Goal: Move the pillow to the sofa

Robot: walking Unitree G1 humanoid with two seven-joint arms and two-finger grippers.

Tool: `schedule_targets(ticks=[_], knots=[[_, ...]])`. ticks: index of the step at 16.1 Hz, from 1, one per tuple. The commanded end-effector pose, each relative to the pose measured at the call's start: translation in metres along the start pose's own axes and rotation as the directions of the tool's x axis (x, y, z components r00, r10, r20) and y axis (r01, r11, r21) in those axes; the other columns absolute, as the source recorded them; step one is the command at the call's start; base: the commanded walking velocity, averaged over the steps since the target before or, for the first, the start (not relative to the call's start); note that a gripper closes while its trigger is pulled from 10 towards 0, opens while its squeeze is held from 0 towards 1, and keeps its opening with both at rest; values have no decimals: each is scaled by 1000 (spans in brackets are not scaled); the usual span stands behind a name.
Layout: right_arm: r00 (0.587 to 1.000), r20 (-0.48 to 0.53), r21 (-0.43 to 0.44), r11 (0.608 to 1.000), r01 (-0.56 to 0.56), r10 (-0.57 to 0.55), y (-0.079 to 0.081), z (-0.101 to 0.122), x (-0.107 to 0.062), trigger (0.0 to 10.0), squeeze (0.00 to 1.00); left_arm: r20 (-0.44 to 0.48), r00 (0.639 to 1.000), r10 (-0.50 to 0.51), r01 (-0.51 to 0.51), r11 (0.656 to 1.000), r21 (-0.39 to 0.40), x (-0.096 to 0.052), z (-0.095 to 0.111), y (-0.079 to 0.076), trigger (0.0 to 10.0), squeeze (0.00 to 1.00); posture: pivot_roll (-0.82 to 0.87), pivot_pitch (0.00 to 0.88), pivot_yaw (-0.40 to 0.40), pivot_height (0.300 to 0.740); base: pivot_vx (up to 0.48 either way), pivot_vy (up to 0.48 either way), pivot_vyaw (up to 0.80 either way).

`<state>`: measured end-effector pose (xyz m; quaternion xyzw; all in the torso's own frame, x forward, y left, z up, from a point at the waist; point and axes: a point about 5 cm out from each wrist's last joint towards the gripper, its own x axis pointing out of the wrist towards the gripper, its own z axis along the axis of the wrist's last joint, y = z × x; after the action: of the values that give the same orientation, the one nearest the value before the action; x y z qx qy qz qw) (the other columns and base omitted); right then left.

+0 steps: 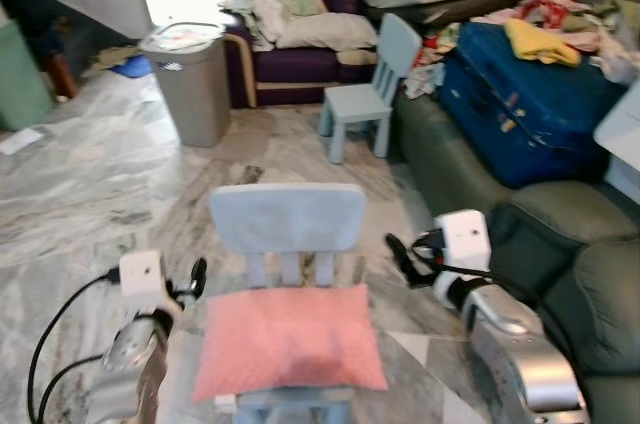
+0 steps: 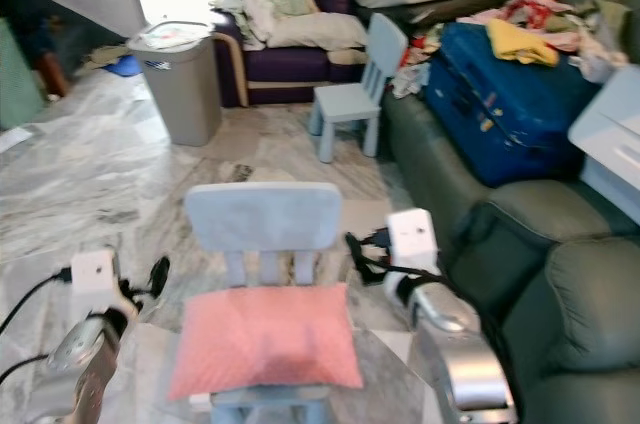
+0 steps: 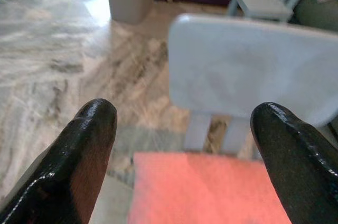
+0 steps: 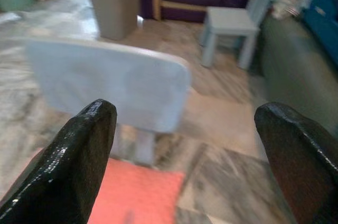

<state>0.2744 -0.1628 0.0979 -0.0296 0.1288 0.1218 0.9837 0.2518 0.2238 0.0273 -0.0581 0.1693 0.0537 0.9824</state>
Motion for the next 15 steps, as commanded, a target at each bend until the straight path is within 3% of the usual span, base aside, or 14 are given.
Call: schedule_targets(ticks=[1, 9, 15], knots=[[1000, 17, 1, 1000, 6, -6, -4, 3, 0, 10000, 0, 8, 1000, 0, 0, 1000, 14, -3, 0, 6, 10000, 0, -14, 0, -11, 740, 0, 0, 0], [998, -43, 33, 999, -42, 43, 11, -26, -26, 10000, 0, -29, 999, 26, -24, 996, 90, -52, -20, 28, 10000, 0, 26, 21, -8, 740, 0, 0, 0], [997, -60, 24, 998, -53, 55, 14, -29, -32, 10000, 0, -52, 998, 22, -15, 992, 128, -65, -17, 33, 10000, 0, 46, 73, 2, 740, 0, 0, 116]])
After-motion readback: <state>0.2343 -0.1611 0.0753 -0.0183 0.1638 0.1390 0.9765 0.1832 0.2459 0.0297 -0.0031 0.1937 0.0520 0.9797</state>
